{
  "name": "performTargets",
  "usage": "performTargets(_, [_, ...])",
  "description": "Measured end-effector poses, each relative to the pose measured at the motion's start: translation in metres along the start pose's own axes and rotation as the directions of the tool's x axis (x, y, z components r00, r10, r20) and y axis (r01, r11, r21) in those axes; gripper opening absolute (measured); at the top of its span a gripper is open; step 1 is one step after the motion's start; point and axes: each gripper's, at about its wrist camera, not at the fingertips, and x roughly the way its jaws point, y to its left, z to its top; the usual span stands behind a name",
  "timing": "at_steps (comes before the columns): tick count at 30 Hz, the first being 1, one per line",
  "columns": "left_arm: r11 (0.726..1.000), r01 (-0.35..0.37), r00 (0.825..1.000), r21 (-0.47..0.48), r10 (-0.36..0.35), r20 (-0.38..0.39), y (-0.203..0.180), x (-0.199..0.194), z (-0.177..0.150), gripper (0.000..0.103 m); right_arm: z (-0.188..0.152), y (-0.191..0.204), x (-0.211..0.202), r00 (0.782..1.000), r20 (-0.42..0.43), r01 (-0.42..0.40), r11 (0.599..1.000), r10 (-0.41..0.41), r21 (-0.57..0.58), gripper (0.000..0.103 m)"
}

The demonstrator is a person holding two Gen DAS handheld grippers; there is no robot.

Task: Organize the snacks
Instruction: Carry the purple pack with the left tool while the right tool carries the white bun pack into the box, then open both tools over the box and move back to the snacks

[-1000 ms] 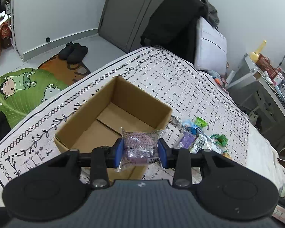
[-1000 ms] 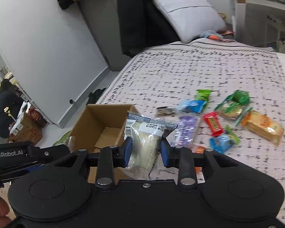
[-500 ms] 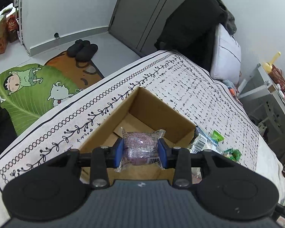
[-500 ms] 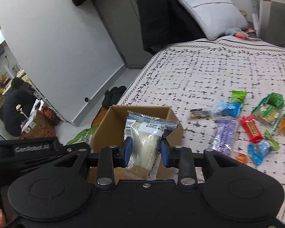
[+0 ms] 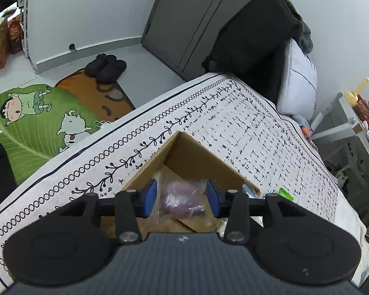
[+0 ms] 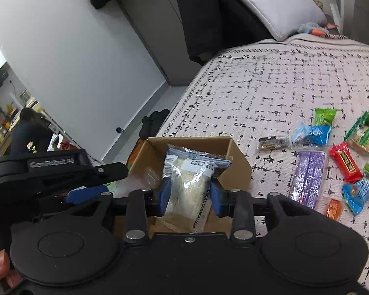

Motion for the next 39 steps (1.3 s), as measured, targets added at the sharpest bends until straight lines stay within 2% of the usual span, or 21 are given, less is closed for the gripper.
performTargets(4, [1.0, -0.007, 1.0, -0.011, 0.007, -0.003, -0.001, -0.003, 0.0, 0.057, 0.002, -0.004, -0.005, 1.0, 0.011, -0.028, 0.999, 0.028, 0.015, 0.046])
performTargets(8, [0.999, -0.036, 0.999, 0.003, 0.036, -0.001, -0.008, -0.007, -0.002, 0.065, 0.002, -0.01, -0.011, 1.0, 0.012, -0.013, 0.999, 0.012, 0.038, 0.046])
performTargets(11, [0.999, -0.049, 0.999, 0.0, 0.049, -0.006, -0.013, -0.011, -0.007, 0.076, 0.002, -0.017, -0.019, 1.0, 0.011, 0.005, 0.999, -0.005, 0.053, 0.046])
performTargets(13, [0.998, -0.061, 0.998, 0.011, 0.062, -0.008, -0.018, -0.013, -0.012, 0.083, 0.002, -0.022, -0.025, 1.0, 0.011, 0.02, 0.998, -0.021, 0.063, 0.05])
performTargets(17, [0.997, -0.066, 0.997, 0.025, 0.067, -0.024, -0.026, -0.019, -0.022, 0.085, 0.002, -0.033, -0.041, 0.998, 0.015, 0.054, 0.996, -0.055, 0.073, 0.059])
performTargets(19, [0.997, -0.062, 0.997, 0.035, 0.063, -0.039, -0.032, -0.021, -0.027, 0.085, 0.001, -0.039, -0.05, 0.998, 0.019, 0.066, 0.995, -0.068, 0.074, 0.068])
performTargets(23, [0.997, -0.048, 0.997, 0.055, 0.051, -0.052, -0.045, -0.028, -0.037, 0.086, -0.003, -0.053, -0.068, 0.995, 0.007, 0.104, 0.992, -0.104, 0.071, 0.07])
performTargets(27, [0.997, -0.06, 0.997, 0.057, 0.062, -0.039, -0.059, -0.036, -0.049, 0.094, -0.003, -0.063, -0.088, 0.994, 0.015, 0.11, 0.993, -0.11, 0.044, 0.084])
performTargets(29, [0.997, -0.042, 0.998, 0.063, 0.045, -0.049, -0.066, -0.037, -0.054, 0.095, -0.004, -0.066, -0.097, 0.994, 0.022, 0.11, 0.994, -0.11, 0.015, 0.087])
performTargets(31, [0.997, -0.041, 0.997, 0.07, 0.045, -0.06, -0.074, -0.037, -0.06, 0.102, -0.004, -0.07, -0.105, 0.994, 0.028, 0.106, 0.994, -0.106, -0.007, 0.092])
performTargets(35, [0.997, -0.029, 0.998, 0.078, 0.034, -0.058, -0.086, -0.042, -0.068, 0.103, 0.001, -0.081, -0.117, 0.992, 0.047, 0.117, 0.992, -0.115, -0.045, 0.096])
performTargets(39, [0.997, -0.02, 0.999, 0.081, 0.024, -0.047, -0.098, -0.046, -0.075, 0.103, 0.009, -0.103, -0.13, 0.985, 0.079, 0.153, 0.988, -0.15, -0.026, 0.099])
